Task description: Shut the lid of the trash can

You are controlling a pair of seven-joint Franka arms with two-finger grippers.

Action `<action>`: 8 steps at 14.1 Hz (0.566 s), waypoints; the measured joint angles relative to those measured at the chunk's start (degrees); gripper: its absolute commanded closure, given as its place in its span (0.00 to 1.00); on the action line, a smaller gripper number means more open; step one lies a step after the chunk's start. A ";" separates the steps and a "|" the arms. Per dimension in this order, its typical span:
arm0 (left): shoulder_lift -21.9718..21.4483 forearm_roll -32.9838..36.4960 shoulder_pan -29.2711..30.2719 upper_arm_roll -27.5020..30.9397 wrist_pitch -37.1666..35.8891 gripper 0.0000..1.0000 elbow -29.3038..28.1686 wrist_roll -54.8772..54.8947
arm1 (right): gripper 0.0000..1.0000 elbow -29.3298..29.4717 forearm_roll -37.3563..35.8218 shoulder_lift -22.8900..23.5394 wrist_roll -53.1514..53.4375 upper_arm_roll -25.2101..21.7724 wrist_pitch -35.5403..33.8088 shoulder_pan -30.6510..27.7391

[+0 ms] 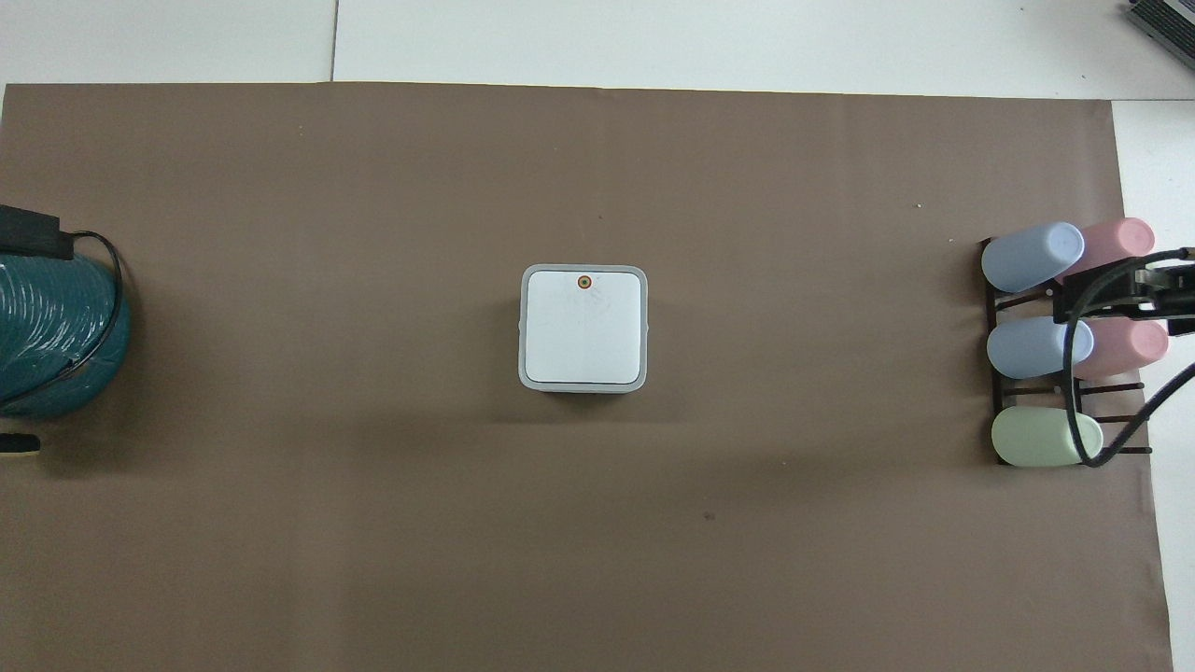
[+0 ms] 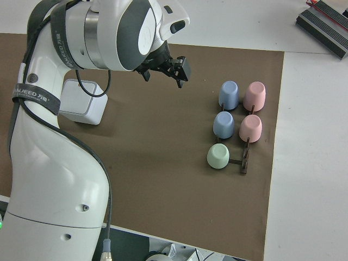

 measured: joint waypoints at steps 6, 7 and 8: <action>-2.89 0.00 0.88 -0.36 -2.21 0.00 -5.39 1.31 | 0.00 0.00 0.00 0.00 0.00 0.00 0.00 0.00; -3.09 0.00 0.84 -0.46 -2.22 0.00 -5.73 1.31 | 0.00 0.00 0.00 0.00 0.00 0.00 0.00 0.00; -3.21 0.00 0.83 -0.54 -2.22 0.00 -5.91 1.31 | 0.00 0.00 0.00 0.00 0.00 0.00 0.00 0.00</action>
